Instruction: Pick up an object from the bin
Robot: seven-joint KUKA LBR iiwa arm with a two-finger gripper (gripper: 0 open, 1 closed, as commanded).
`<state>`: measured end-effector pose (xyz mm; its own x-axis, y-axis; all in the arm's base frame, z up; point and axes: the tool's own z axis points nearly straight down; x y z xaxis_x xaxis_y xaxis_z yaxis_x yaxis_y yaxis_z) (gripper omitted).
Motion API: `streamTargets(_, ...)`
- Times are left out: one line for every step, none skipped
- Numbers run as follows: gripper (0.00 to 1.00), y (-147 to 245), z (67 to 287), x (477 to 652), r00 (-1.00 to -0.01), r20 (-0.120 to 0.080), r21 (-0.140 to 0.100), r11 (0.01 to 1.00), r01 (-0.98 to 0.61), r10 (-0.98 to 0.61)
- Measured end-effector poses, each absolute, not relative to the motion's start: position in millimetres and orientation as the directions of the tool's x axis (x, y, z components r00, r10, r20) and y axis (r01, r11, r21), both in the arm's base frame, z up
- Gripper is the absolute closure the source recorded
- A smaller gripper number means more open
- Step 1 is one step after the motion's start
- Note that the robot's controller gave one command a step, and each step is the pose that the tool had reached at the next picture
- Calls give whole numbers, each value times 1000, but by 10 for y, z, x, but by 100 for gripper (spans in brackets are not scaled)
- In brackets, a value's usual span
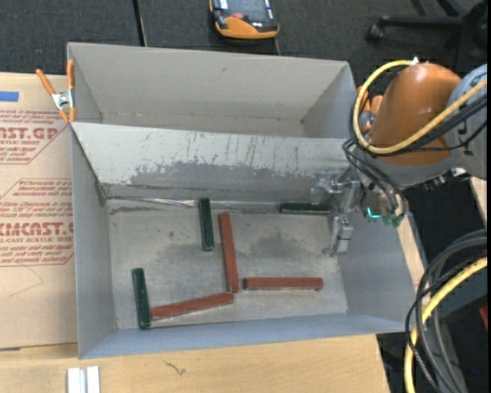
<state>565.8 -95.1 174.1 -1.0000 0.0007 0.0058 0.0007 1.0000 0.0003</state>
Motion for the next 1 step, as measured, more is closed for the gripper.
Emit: streamTargets(0, -947, 1789, 5676, -1000, -2, -1, 1000, -1, -1)
